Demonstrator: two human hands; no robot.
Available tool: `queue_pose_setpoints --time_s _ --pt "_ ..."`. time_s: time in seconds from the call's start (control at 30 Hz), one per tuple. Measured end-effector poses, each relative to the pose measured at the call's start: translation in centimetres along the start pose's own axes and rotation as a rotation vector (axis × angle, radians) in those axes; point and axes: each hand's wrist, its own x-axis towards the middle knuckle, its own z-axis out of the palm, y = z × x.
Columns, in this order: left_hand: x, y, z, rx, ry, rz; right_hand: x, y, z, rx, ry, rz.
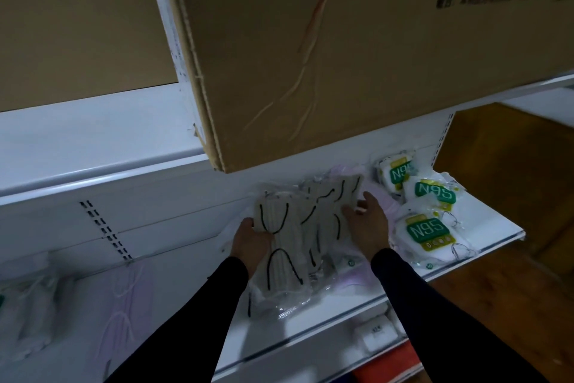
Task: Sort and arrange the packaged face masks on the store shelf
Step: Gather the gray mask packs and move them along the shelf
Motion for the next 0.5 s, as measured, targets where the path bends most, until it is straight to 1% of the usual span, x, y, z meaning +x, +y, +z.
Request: queue_pose_setpoints --time_s 0.03,0.07,0.23,0.37,0.43,0.5 --pt "0.1 0.0 0.2 0.0 -0.003 -0.002 0.0 -0.2 0.1 0.083 -0.051 0.078" --pt "0.1 0.1 0.4 -0.003 -0.001 -0.001 0.0 -0.2 0.3 0.111 -0.104 0.104" --pt "0.1 0.6 1.1 -0.015 -0.005 0.009 -1.6 -0.7 1.1 0.125 -0.301 0.013" --pt "0.0 1.0 2.0 -0.098 -0.05 -0.004 -2.7 -1.1 2.5 0.214 -0.425 -0.025" --pt "-0.1 1.0 2.4 -0.147 -0.103 0.006 -3.0 -0.8 3.0 0.242 -0.467 -0.038" --pt "-0.3 1.1 2.6 -0.142 -0.139 0.031 -3.1 -0.9 3.0 0.314 -0.464 -0.03"
